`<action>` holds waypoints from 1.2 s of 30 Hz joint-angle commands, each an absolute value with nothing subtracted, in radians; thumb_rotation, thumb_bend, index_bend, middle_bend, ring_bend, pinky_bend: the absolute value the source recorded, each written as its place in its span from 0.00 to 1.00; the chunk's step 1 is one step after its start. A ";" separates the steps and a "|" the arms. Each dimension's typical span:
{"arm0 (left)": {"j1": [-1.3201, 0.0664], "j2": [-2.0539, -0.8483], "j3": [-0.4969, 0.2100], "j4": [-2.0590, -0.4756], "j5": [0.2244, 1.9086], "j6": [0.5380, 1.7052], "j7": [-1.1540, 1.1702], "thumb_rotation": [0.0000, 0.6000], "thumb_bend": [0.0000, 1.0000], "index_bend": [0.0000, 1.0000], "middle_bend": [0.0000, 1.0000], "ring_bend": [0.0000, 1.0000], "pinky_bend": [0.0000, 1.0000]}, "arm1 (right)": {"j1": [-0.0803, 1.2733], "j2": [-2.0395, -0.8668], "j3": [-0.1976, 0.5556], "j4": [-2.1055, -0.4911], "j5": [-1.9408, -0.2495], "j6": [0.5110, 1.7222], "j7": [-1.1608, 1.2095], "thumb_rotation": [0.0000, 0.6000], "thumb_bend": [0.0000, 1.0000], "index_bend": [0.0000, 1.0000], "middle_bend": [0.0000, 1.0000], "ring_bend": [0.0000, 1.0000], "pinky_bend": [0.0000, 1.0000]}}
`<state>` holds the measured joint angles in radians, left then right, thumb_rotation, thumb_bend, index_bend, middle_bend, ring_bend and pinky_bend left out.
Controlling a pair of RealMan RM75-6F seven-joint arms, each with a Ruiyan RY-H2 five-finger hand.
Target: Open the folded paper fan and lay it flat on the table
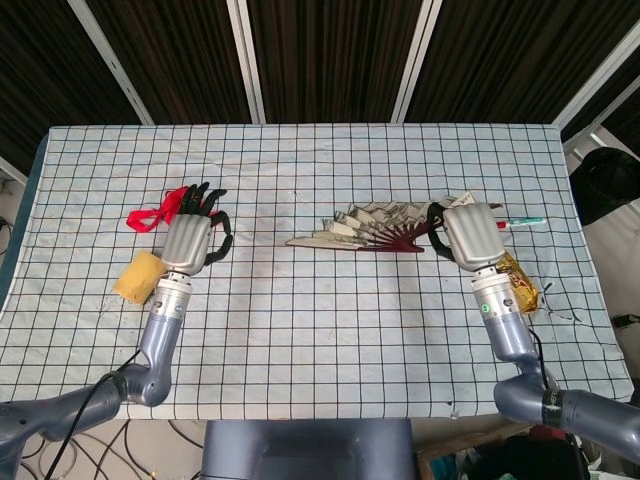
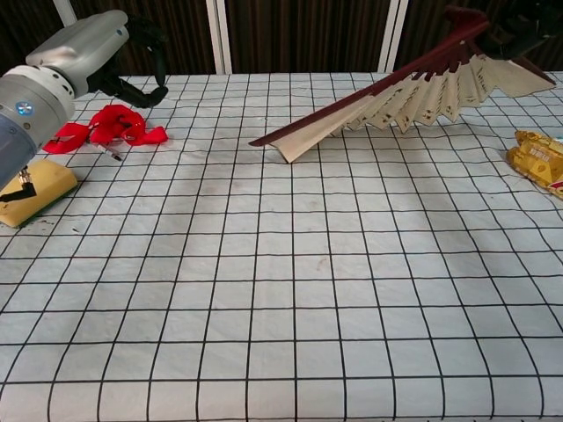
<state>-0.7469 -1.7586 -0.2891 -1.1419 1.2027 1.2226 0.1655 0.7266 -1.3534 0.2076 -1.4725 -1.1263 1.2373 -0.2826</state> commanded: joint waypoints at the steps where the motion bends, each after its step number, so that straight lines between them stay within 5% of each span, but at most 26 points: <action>1: -0.736 -1.758 -0.279 -1.146 1.204 1.221 0.167 1.00 0.38 0.61 0.16 0.00 0.00 | 0.707 -1.359 0.197 -1.484 -1.132 1.244 -0.290 1.00 0.49 0.82 0.89 0.94 0.73; 13: -0.699 -1.757 -0.261 -1.140 1.206 1.217 0.156 1.00 0.38 0.58 0.16 0.00 0.00 | 0.651 -1.366 0.156 -1.514 -1.166 1.245 -0.328 1.00 0.45 0.80 0.85 0.92 0.73; 15: -0.694 -1.753 -0.261 -1.142 1.206 1.217 0.153 1.00 0.37 0.55 0.16 0.00 0.00 | 0.639 -1.362 0.143 -1.527 -1.167 1.241 -0.340 1.00 0.39 0.71 0.81 0.89 0.72; 21: -0.669 -1.725 -0.253 -1.164 1.213 1.218 0.138 1.00 0.26 0.45 0.12 0.00 0.00 | 0.604 -1.343 0.093 -1.607 -1.128 1.200 -0.425 1.00 0.10 0.15 0.52 0.66 0.58; 23: -0.664 -1.718 -0.252 -1.170 1.216 1.220 0.135 1.00 0.22 0.42 0.10 0.00 0.00 | 0.599 -1.340 0.088 -1.622 -1.121 1.197 -0.442 1.00 0.05 0.05 0.43 0.58 0.52; 36: -0.587 -1.591 -0.224 -1.293 1.249 1.262 0.120 1.00 0.09 0.27 0.04 0.00 0.00 | 0.543 -1.309 0.025 -1.741 -1.086 1.202 -0.569 1.00 0.00 0.00 0.10 0.22 0.27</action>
